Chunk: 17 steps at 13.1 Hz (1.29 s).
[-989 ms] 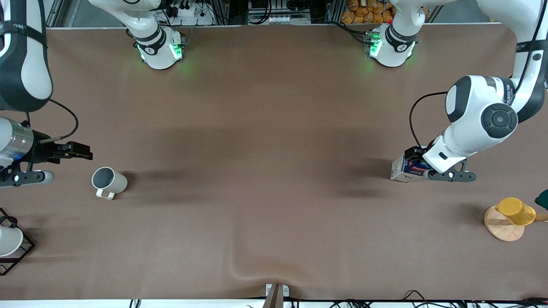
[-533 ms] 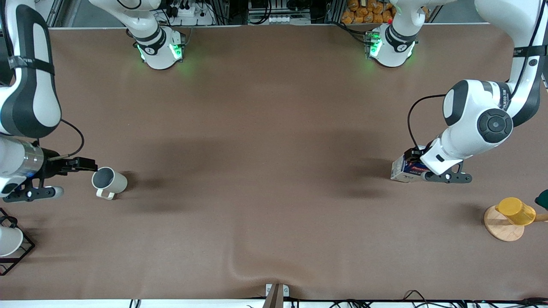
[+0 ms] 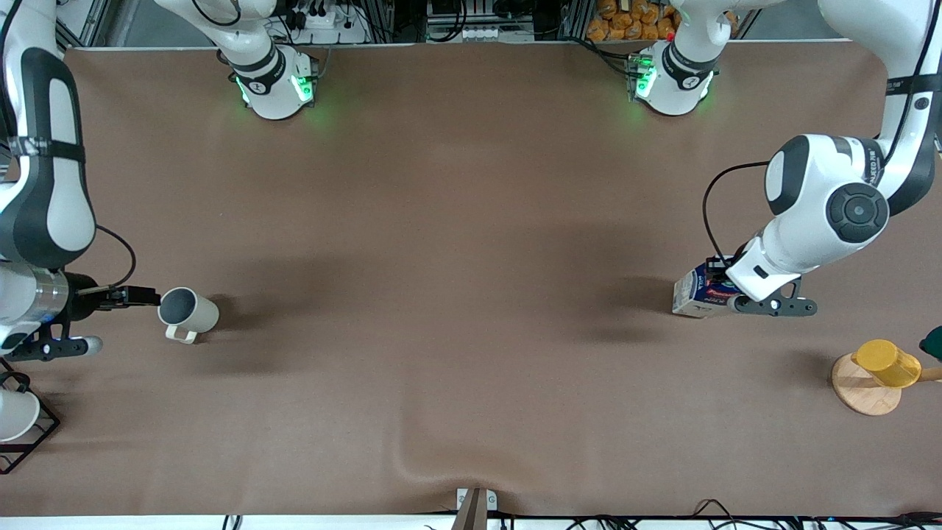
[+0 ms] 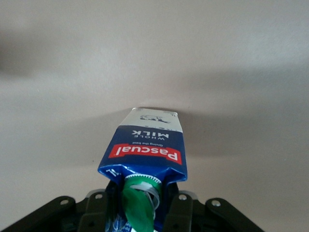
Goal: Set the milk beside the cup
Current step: 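Grasp the white mug rim with the right gripper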
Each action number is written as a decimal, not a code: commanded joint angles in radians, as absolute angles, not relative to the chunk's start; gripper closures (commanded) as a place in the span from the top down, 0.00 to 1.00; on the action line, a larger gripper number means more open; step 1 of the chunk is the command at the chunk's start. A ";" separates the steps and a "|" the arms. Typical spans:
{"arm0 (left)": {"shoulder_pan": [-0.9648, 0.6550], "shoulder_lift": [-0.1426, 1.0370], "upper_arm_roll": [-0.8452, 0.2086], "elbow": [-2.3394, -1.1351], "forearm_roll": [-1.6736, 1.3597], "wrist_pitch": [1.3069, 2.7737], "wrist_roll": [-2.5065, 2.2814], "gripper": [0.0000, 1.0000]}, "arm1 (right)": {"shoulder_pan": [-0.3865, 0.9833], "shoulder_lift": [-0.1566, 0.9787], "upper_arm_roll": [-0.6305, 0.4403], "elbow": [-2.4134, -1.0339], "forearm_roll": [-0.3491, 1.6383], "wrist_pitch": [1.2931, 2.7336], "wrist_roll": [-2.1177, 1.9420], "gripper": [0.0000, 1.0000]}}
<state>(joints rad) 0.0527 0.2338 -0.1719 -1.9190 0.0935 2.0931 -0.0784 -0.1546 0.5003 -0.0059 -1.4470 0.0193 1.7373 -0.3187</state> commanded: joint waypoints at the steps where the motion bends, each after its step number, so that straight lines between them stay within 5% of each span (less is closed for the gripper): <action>1: 0.054 0.180 -0.187 -1.887 0.112 2.016 -0.087 0.31 | -0.196 0.561 0.006 -1.413 0.064 1.733 -0.532 1.00; 7: 0.054 0.166 -0.209 -1.752 0.100 1.842 -0.087 0.28 | -0.128 0.603 0.003 -1.471 0.066 1.804 -0.289 1.00; 16: 0.055 0.144 -0.244 -1.721 0.089 1.812 -0.106 0.28 | -0.123 0.609 0.003 -1.580 0.034 1.825 -0.210 1.00; 17: 0.055 0.144 -0.245 -1.721 0.083 1.812 -0.115 0.28 | -0.127 0.611 0.003 -1.592 0.034 1.825 -0.221 0.74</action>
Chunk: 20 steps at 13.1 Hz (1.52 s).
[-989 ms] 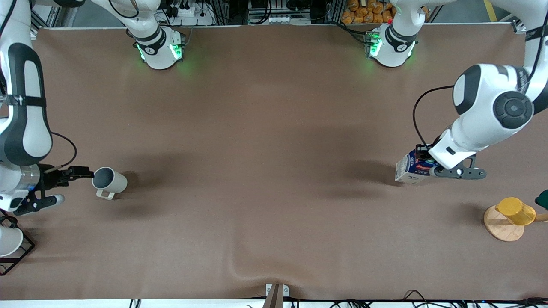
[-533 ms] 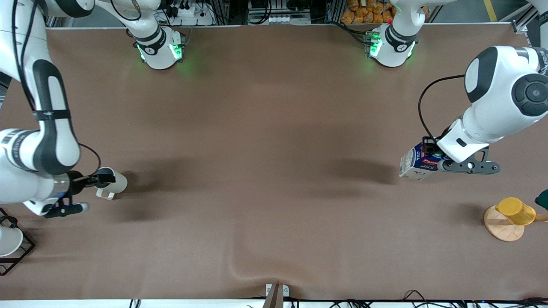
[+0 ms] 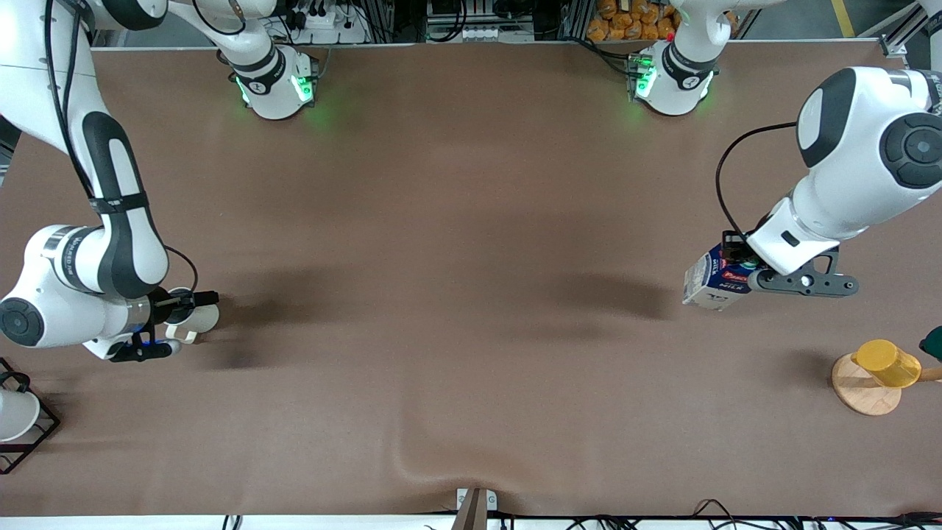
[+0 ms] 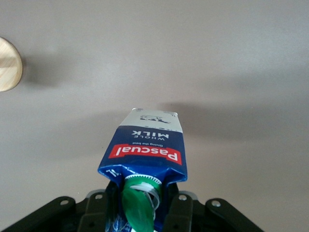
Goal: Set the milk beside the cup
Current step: 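Grasp the white mug rim with the right gripper, then carry the white mug with the right gripper to the table middle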
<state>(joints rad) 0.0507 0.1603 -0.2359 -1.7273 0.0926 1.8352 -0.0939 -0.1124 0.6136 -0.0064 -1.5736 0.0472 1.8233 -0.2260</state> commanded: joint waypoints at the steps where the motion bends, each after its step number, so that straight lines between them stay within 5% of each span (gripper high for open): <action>1: 0.054 0.143 -0.245 -1.720 0.080 1.812 -0.117 0.28 | -0.136 0.612 0.003 -1.606 0.034 1.825 -0.222 0.30; 2: 0.054 0.141 -0.245 -1.714 0.078 1.812 -0.117 0.28 | -0.135 0.612 0.005 -1.615 0.034 1.828 -0.222 0.00; 12: 0.048 0.153 -0.245 -1.700 0.078 1.813 -0.133 0.32 | -0.101 0.598 0.014 -1.536 0.023 1.879 -0.427 0.00; 20: 0.052 0.150 -0.245 -1.683 0.078 1.813 -0.132 0.31 | 0.171 0.614 0.049 -1.367 0.034 1.893 -0.748 0.00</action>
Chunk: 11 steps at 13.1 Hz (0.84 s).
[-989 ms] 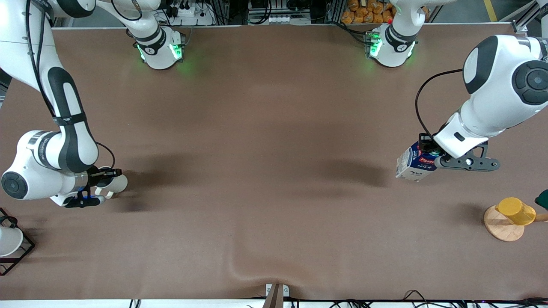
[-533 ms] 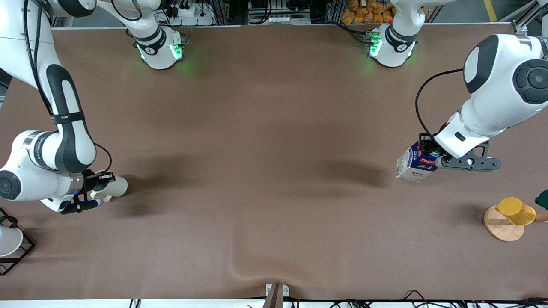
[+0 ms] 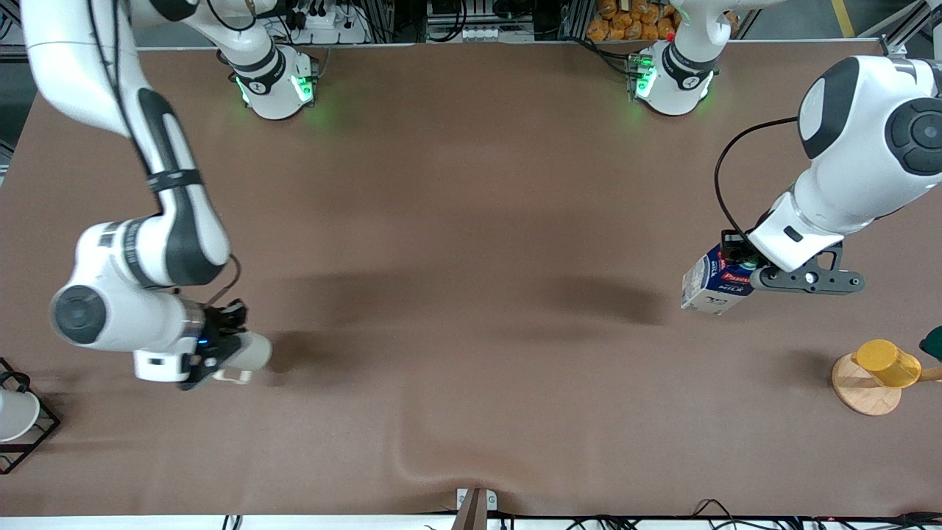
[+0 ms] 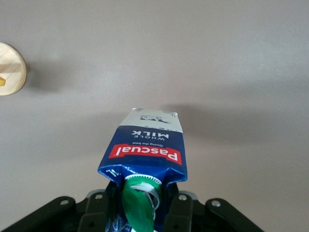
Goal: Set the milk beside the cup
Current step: 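Carry the white mug with the right gripper to the table middle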
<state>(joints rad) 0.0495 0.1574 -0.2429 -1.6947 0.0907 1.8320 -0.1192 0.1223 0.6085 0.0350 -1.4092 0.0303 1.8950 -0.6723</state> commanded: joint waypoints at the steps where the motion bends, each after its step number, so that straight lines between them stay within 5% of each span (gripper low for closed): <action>1: 0.052 0.152 -0.245 -1.684 0.078 1.813 -0.133 0.31 | 0.223 0.617 0.057 -1.352 0.031 1.913 -0.764 0.00; 11: 0.048 0.166 -0.245 -1.683 0.078 1.815 -0.138 0.31 | 0.595 0.759 0.046 -1.287 0.017 2.227 -0.973 0.00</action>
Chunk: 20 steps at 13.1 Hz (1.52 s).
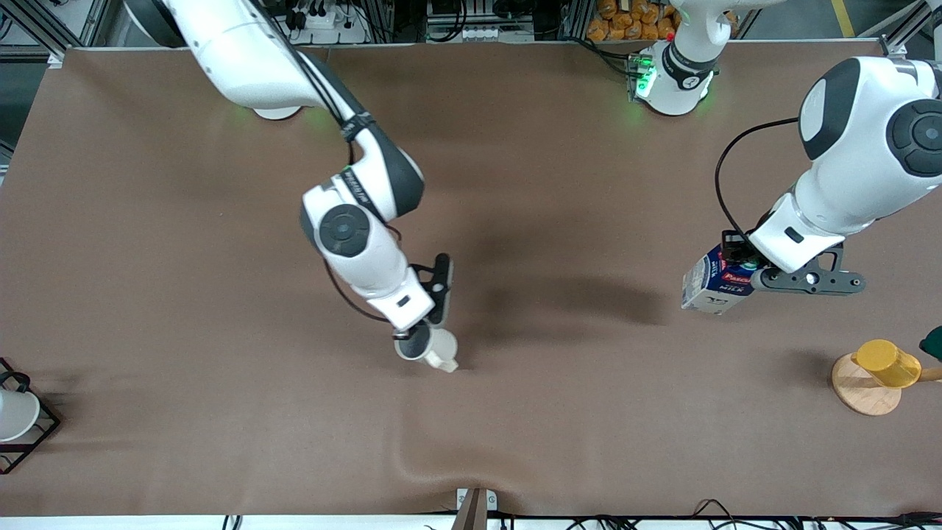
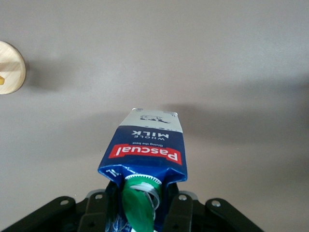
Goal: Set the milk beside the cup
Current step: 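Carry the white mug with the right gripper to the table middle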
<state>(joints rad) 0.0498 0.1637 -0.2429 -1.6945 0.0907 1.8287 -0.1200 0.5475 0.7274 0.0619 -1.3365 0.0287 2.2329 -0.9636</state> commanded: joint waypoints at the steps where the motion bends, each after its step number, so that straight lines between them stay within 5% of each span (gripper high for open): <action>1: 0.048 0.166 -0.245 -1.683 0.078 1.813 -0.138 0.30 | 0.604 0.765 0.046 -1.289 0.017 2.226 -0.927 0.00; 10: 0.054 0.146 -0.245 -1.680 0.048 1.795 -0.170 0.30 | 0.724 0.810 0.041 -1.287 -0.153 2.214 -0.519 0.00; 16: 0.052 0.130 -0.245 -1.674 -0.009 1.750 -0.192 0.30 | 0.759 0.798 0.041 -1.259 -0.155 2.020 -0.243 0.01; 17: 0.051 0.132 -0.256 -1.669 -0.009 1.750 -0.227 0.30 | 0.759 0.798 0.041 -1.259 -0.155 2.022 -0.224 0.15; 18: 0.049 0.136 -0.285 -1.664 -0.008 1.750 -0.270 0.31 | 0.761 0.799 0.041 -1.259 -0.153 2.026 -0.219 0.51; 19: 0.048 0.146 -0.311 -1.648 -0.002 1.750 -0.303 0.31 | 0.762 0.798 0.041 -1.261 -0.155 2.029 -0.219 1.00; 20: 0.041 0.150 -0.325 -1.634 0.000 1.750 -0.339 0.31 | 0.761 0.792 0.043 -1.261 -0.155 2.029 -0.219 1.00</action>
<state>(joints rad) 0.0492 0.1441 -0.2906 -1.6722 0.0070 1.7718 -0.2714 0.7522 0.7927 0.0510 -1.2786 -0.1302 2.0427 -0.2477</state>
